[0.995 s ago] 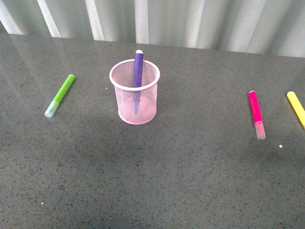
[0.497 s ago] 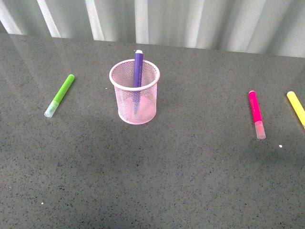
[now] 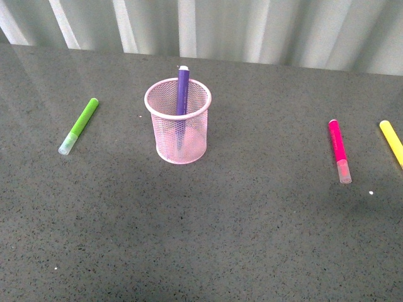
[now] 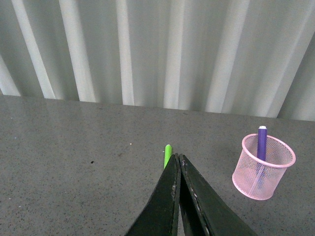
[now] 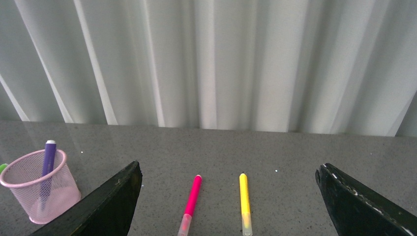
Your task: Insert purple and pink pens into pink cup
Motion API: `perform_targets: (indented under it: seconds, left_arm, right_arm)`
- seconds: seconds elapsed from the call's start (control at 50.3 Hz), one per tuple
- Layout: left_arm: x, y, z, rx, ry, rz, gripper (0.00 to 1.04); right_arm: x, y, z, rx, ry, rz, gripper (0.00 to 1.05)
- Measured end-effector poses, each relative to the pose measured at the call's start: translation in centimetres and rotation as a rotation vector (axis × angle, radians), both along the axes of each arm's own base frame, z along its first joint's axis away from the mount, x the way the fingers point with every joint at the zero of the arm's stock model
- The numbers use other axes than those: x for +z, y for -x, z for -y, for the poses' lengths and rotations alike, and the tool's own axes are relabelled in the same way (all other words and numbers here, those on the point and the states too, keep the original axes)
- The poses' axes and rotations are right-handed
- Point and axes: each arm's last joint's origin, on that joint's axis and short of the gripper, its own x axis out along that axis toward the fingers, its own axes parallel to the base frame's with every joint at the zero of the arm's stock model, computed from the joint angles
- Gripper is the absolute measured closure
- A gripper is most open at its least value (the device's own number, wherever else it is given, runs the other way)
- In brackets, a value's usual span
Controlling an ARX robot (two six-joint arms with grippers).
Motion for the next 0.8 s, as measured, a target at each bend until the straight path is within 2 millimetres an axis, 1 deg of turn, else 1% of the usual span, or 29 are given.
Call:
perform_targets:
  seconds: [0.08,0.099,0.119,0.159,0.199,0.279,0.338,0.378,0.458,0.477,0.497,0.517,0.557,0.597,0.676,0.696,0.716,0.736,0.756,0.796]
  left_arm:
    - [0.0,0.0,0.0,0.0,0.0,0.0,1.01]
    - [0.0,0.0,0.0,0.0,0.001,-0.001,1.0]
    - [0.0,0.0,0.0,0.0,0.0,0.0,0.97]
    - [0.0,0.0,0.0,0.0,0.0,0.0,0.9]
    - [0.0,0.0,0.0,0.0,0.0,0.0,0.8]
    - [0.0,0.0,0.0,0.0,0.0,0.0,0.67]
    - [0.0,0.0,0.0,0.0,0.0,0.0,0.5]
    - [0.0,0.0,0.0,0.0,0.0,0.0,0.45]
    - [0.0,0.0,0.0,0.0,0.0,0.0,0.29]
    - [0.0,0.0,0.0,0.0,0.0,0.0,0.23]
    - [0.0,0.0,0.0,0.0,0.0,0.0,0.2]
    - [0.0,0.0,0.0,0.0,0.0,0.0,0.17]
    - [0.0,0.0,0.0,0.0,0.0,0.0,0.09]
    - [0.0,0.0,0.0,-0.001,-0.001,0.0,0.05]
    - [0.0,0.0,0.0,0.0,0.0,0.0,0.08]
    - [0.0,0.0,0.0,0.0,0.0,0.0,0.07]
    - [0.0,0.0,0.0,0.0,0.0,0.0,0.07]
    - [0.0,0.0,0.0,0.0,0.0,0.0,0.07]
    - [0.0,0.0,0.0,0.0,0.0,0.001,0.07]
    - [0.0,0.0,0.0,0.0,0.0,0.0,0.07]
  right_arm:
    - [0.0,0.0,0.0,0.0,0.0,0.0,0.07]
    - [0.0,0.0,0.0,0.0,0.0,0.0,0.07]
    - [0.0,0.0,0.0,0.0,0.0,0.0,0.07]
    - [0.0,0.0,0.0,0.0,0.0,0.0,0.07]
    - [0.0,0.0,0.0,0.0,0.0,0.0,0.07]
    - [0.0,0.0,0.0,0.0,0.0,0.0,0.07]
    - [0.0,0.0,0.0,0.0,0.0,0.0,0.07]
    - [0.0,0.0,0.0,0.0,0.0,0.0,0.07]
    - [0.0,0.0,0.0,0.0,0.0,0.0,0.07]
    - [-0.1,-0.1,0.0,-0.029,-0.015,-0.047,0.07]
    - [0.0,-0.3,0.1,-0.074,-0.024,-0.117,0.07]
    - [0.1,-0.4,0.2,-0.089,-0.027,-0.141,0.07]
    - [0.4,-1.4,0.3,-0.118,-0.035,-0.196,0.07]
    - [0.8,-2.5,0.5,-0.126,-0.044,-0.219,0.07]
    - [2.2,-6.3,0.9,-0.177,-0.07,-0.246,0.07]
    - [2.3,-6.8,1.0,-0.181,-0.07,-0.25,0.07]
    - [2.5,-7.9,1.0,-0.182,-0.072,-0.257,0.07]
    - [2.6,-9.7,1.0,-0.181,-0.075,-0.276,0.07]
    - [2.5,-10.9,1.0,-0.18,-0.076,-0.299,0.07]
    - [1.3,-14.2,0.6,-0.166,-0.068,-0.408,0.07]
